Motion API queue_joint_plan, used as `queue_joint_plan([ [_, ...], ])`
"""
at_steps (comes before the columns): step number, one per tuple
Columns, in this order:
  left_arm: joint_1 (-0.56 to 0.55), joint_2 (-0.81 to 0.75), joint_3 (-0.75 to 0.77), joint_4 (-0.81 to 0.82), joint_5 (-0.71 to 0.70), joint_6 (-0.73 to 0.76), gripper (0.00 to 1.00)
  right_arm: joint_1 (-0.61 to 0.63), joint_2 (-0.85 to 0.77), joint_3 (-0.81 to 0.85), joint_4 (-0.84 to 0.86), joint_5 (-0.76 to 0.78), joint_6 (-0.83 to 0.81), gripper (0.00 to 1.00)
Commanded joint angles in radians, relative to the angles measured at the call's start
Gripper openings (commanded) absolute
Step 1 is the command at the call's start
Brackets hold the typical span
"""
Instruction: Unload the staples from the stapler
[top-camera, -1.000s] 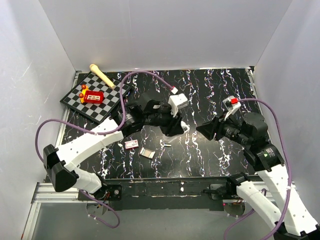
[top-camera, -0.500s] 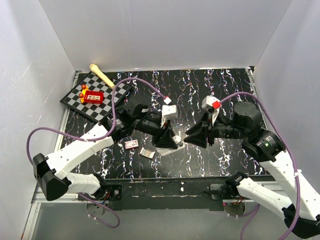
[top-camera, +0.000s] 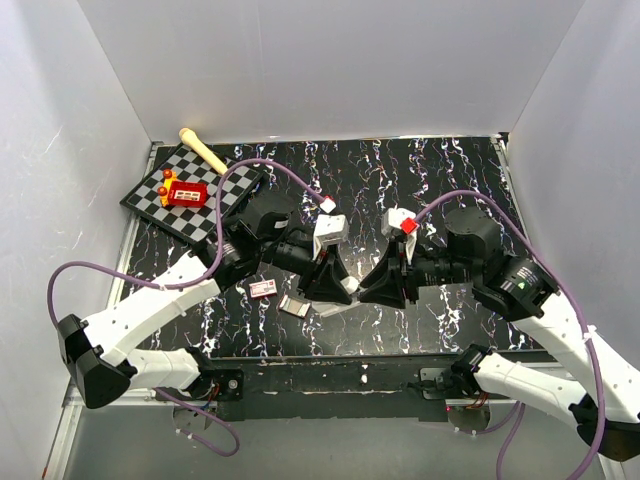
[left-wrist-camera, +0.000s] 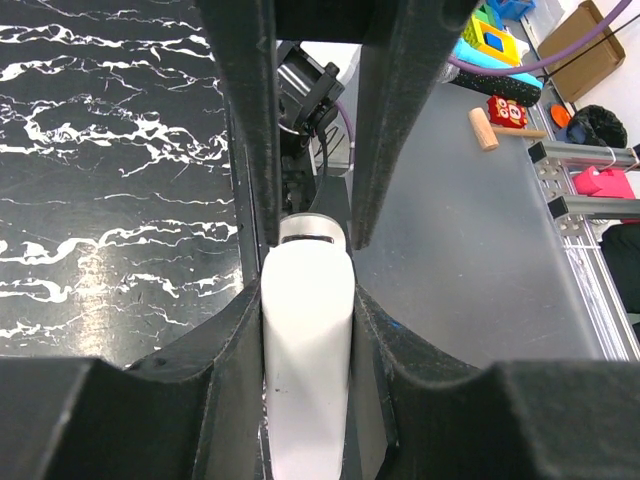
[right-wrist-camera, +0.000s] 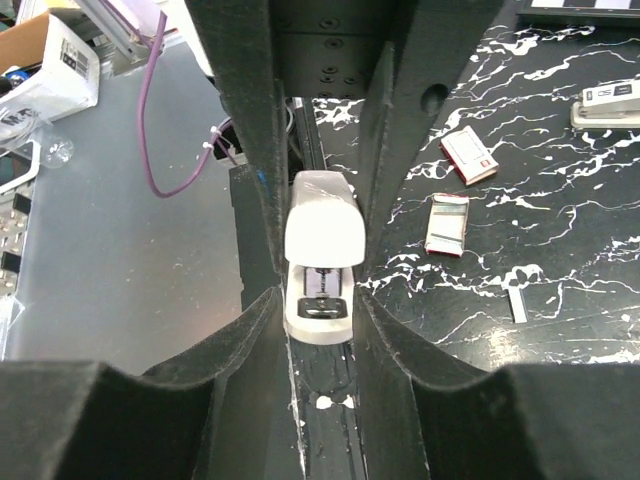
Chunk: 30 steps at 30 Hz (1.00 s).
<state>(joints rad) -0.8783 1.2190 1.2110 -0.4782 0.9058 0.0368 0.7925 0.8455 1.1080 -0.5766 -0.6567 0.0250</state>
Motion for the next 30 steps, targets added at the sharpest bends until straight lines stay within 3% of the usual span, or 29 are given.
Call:
queue_joint_plan([
  [1, 0.002, -0.035, -0.015, 0.033, 0.021, 0.002, 0.00, 0.043, 0.006, 0.009, 0.044, 0.014, 0.001, 0.41],
  [10, 0.016, -0.081, -0.036, 0.093, 0.022, -0.029, 0.00, 0.093, -0.009, -0.074, 0.046, 0.048, 0.018, 0.28],
  [20, 0.048, -0.159, -0.088, 0.252, 0.025, -0.150, 0.00, 0.143, -0.077, -0.220, 0.090, 0.071, 0.092, 0.01],
  [30, 0.055, -0.168, -0.110, 0.326, 0.013, -0.210, 0.00, 0.178, -0.100, -0.274, 0.144, 0.124, 0.133, 0.01],
])
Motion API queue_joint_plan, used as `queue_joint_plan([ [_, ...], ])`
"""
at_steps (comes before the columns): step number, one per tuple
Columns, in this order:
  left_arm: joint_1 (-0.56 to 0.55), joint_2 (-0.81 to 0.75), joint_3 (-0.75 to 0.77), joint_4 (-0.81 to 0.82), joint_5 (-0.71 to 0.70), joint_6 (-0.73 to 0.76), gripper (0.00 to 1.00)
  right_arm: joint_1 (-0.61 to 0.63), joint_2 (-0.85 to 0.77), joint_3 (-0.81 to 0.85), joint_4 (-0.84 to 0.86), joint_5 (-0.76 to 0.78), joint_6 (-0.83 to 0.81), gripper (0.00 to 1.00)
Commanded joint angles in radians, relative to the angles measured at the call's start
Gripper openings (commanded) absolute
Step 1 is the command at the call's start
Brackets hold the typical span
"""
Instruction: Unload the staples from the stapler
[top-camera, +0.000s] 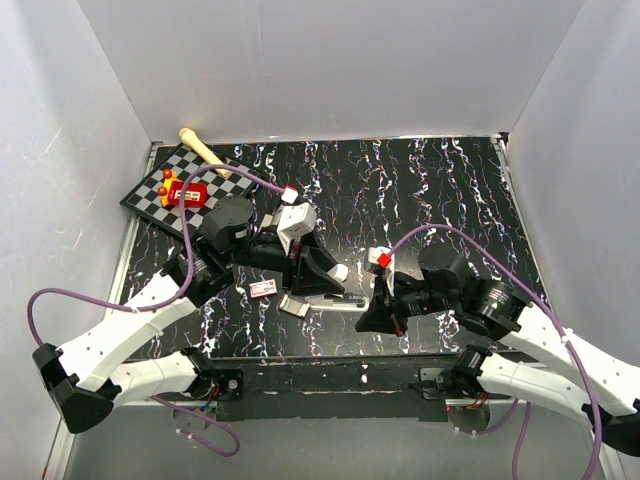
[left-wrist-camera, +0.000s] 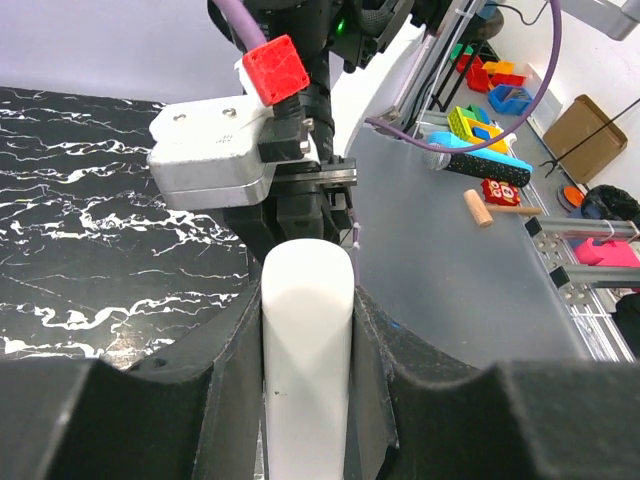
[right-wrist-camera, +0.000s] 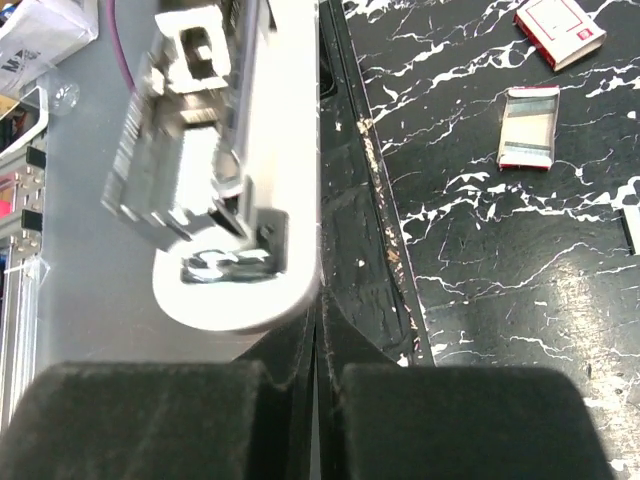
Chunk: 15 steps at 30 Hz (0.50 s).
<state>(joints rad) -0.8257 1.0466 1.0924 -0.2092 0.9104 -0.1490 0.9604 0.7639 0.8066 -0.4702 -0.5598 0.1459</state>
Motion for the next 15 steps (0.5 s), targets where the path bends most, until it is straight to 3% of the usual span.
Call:
queue_joint_plan([
  [1, 0.002, 0.010, 0.014, 0.047, 0.010, -0.015, 0.00, 0.011, -0.026, 0.042, 0.027, 0.043, 0.008, 0.01],
  [15, 0.002, 0.073, 0.044, -0.053, -0.177, 0.020, 0.00, 0.011, -0.101, 0.215, -0.147, 0.378, -0.074, 0.02],
])
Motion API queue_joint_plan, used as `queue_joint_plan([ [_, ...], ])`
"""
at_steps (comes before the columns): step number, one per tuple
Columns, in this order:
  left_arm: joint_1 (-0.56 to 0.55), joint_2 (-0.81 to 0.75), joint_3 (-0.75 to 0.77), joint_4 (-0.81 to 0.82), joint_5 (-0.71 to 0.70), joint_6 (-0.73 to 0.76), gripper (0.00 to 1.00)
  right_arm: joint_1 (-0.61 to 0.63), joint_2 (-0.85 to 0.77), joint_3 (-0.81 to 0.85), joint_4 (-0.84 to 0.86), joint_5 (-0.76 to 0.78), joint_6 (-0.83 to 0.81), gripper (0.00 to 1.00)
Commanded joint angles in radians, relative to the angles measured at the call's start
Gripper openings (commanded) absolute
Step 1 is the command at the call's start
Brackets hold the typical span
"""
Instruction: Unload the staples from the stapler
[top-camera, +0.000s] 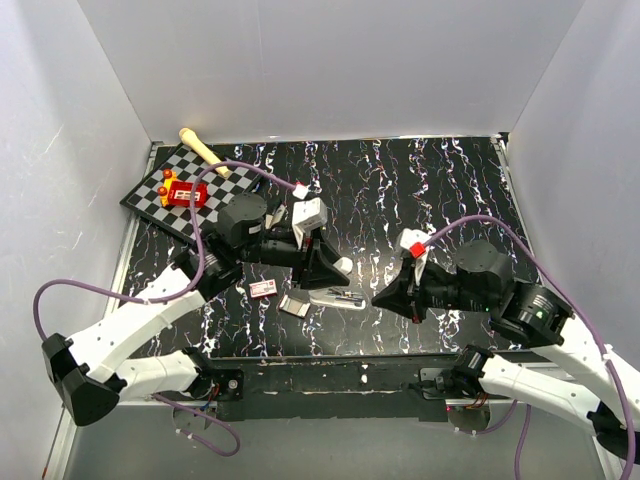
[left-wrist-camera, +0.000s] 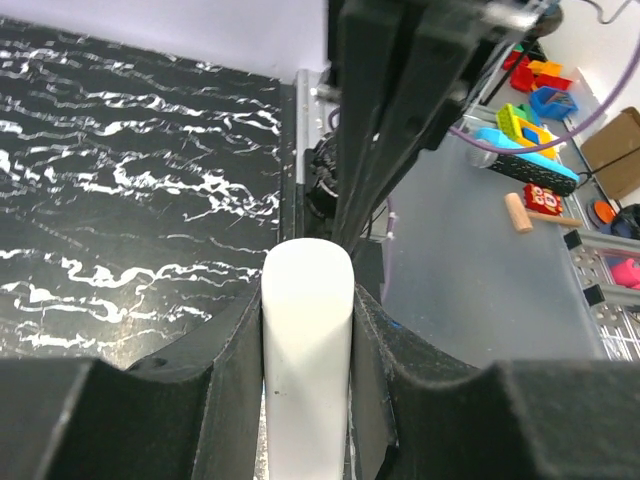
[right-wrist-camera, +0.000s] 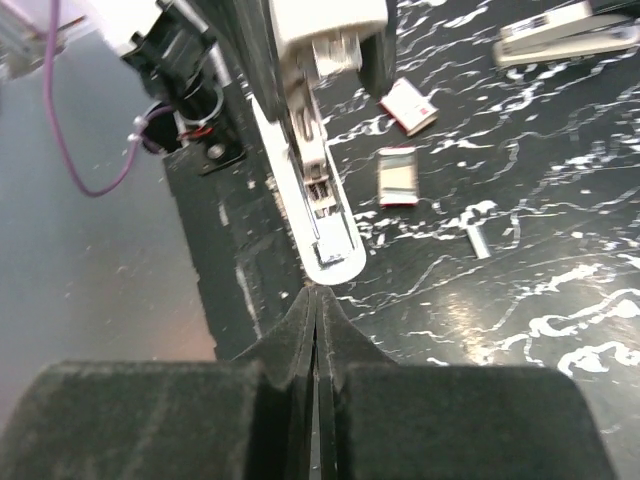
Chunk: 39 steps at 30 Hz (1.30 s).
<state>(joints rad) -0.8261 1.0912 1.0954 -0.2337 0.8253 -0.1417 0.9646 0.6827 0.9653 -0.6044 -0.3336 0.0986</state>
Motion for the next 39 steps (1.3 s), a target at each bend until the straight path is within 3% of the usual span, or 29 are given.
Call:
queue_joint_plan([
  [1, 0.001, 0.038, 0.044, -0.032, -0.106, 0.013, 0.00, 0.006, -0.021, 0.055, 0.008, 0.198, -0.011, 0.01],
  [14, 0.001, 0.144, 0.072, -0.021, -0.245, -0.029, 0.00, 0.006, 0.156, 0.012, 0.262, 0.499, 0.096, 0.01],
  [28, 0.001, 0.223, 0.078, 0.088, -0.446, -0.174, 0.00, 0.006, 0.245, -0.261, 0.638, 0.607, 0.200, 0.01],
  [39, 0.005, 0.323, 0.116, 0.148, -0.621, -0.295, 0.00, 0.006, 0.285, -0.459, 0.916, 0.547, 0.277, 0.01],
])
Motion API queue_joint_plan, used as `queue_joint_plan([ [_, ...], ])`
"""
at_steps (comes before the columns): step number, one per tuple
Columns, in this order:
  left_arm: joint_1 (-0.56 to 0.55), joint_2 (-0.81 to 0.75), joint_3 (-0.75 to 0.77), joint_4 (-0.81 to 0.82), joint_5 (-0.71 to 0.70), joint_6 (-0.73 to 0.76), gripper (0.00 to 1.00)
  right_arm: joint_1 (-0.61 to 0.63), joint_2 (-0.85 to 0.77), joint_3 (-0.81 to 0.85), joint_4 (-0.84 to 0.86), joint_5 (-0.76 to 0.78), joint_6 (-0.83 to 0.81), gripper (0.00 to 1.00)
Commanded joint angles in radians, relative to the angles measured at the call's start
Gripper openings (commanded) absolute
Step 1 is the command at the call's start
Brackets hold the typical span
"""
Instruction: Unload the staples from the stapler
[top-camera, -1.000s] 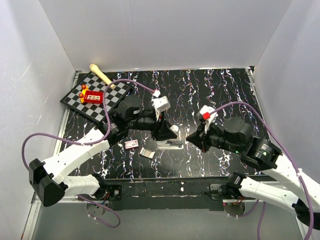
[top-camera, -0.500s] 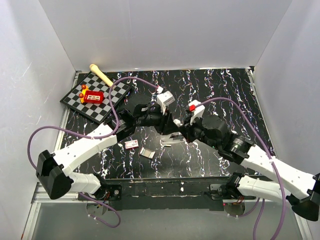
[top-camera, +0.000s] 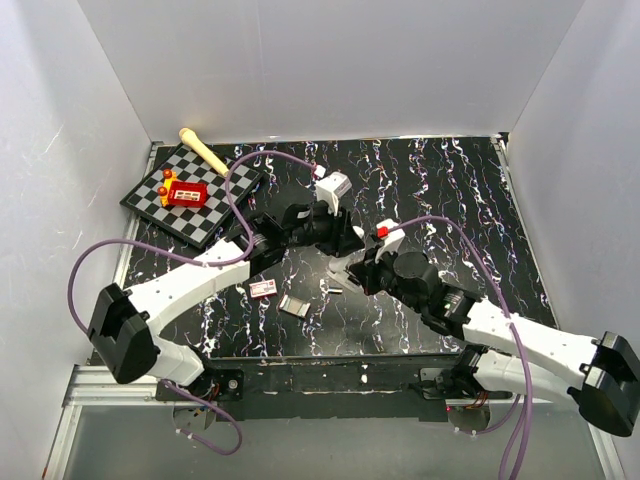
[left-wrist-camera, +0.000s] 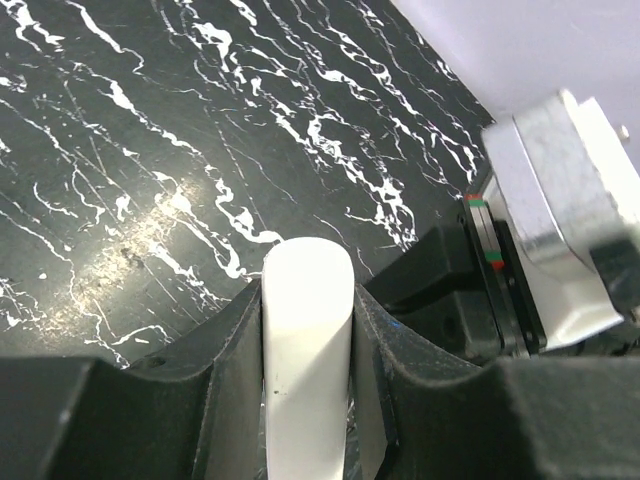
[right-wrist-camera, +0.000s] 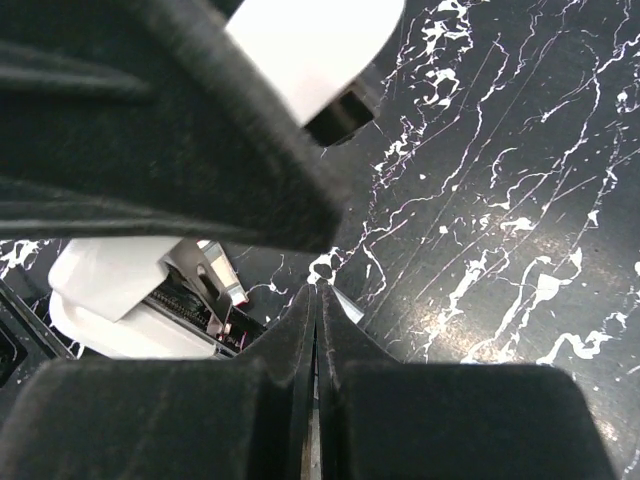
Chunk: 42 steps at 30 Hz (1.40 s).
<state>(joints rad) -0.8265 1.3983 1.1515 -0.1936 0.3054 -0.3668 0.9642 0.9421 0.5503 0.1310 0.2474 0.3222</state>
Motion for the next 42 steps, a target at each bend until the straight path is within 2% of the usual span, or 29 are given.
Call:
queue_joint_plan([
  [1, 0.006, 0.030, 0.060, 0.114, -0.118, -0.080, 0.00, 0.007, 0.038, -0.055, 0.209, -0.048, 0.057, 0.01],
  [11, 0.010, 0.159, 0.102, 0.125, -0.226, -0.118, 0.00, 0.007, 0.181, -0.112, 0.433, -0.160, 0.083, 0.01],
  [22, 0.015, 0.232, 0.155, 0.089, -0.269, -0.101, 0.00, -0.005, 0.264, -0.121, 0.538, -0.212, 0.112, 0.01],
  [28, 0.017, 0.223, 0.160, 0.069, -0.272, -0.095, 0.00, -0.022, 0.253, -0.125, 0.532, -0.208, 0.113, 0.01],
  [33, 0.017, 0.215, 0.185, 0.010, -0.198, -0.078, 0.00, -0.044, 0.216, -0.122, 0.467, -0.137, 0.112, 0.01],
  [37, 0.015, 0.263, 0.209, -0.061, -0.213, -0.084, 0.00, -0.061, 0.241, -0.110, 0.489, -0.233, 0.139, 0.01],
  [40, 0.029, 0.275, 0.200, -0.061, -0.209, -0.095, 0.00, -0.073, 0.293, -0.121, 0.505, -0.197, 0.176, 0.01],
  [42, 0.039, 0.269, 0.194, -0.061, -0.187, -0.103, 0.00, -0.100, 0.328, -0.122, 0.521, -0.240, 0.193, 0.01],
])
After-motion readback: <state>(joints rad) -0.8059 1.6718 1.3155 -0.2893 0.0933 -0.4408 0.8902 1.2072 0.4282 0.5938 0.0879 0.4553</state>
